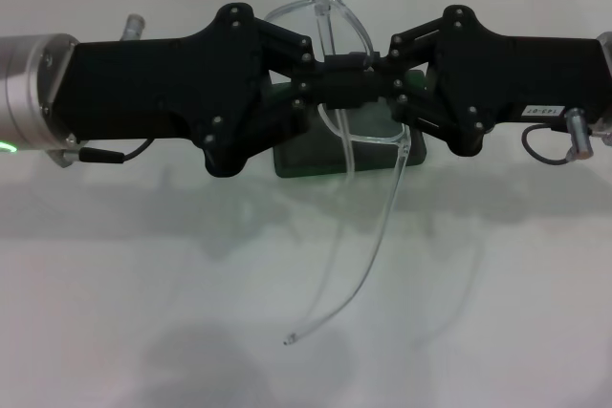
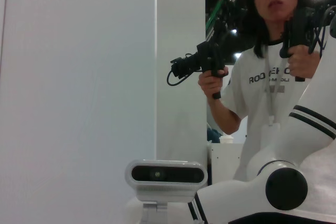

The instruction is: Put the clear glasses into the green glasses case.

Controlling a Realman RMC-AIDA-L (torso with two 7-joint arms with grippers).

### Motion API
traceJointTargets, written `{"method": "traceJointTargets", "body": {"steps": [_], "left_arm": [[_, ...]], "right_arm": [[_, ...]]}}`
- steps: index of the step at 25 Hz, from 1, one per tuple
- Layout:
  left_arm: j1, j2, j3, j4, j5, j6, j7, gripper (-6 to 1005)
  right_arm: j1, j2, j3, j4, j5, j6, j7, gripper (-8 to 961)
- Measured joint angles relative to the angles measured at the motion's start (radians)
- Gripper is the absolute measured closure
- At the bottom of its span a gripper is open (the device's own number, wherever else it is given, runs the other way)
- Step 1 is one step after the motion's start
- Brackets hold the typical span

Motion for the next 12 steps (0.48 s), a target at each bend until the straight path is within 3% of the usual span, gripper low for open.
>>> {"method": "traceJointTargets", "body": {"steps": [12], "left_arm": [[0.006, -0.014, -0.004, -0.021, -0.055, -0.046, 0.001, 944]], "right_arm": [[-0.004, 0.001, 0.0, 0.021, 0.018, -0.009, -0.028, 881]]}}
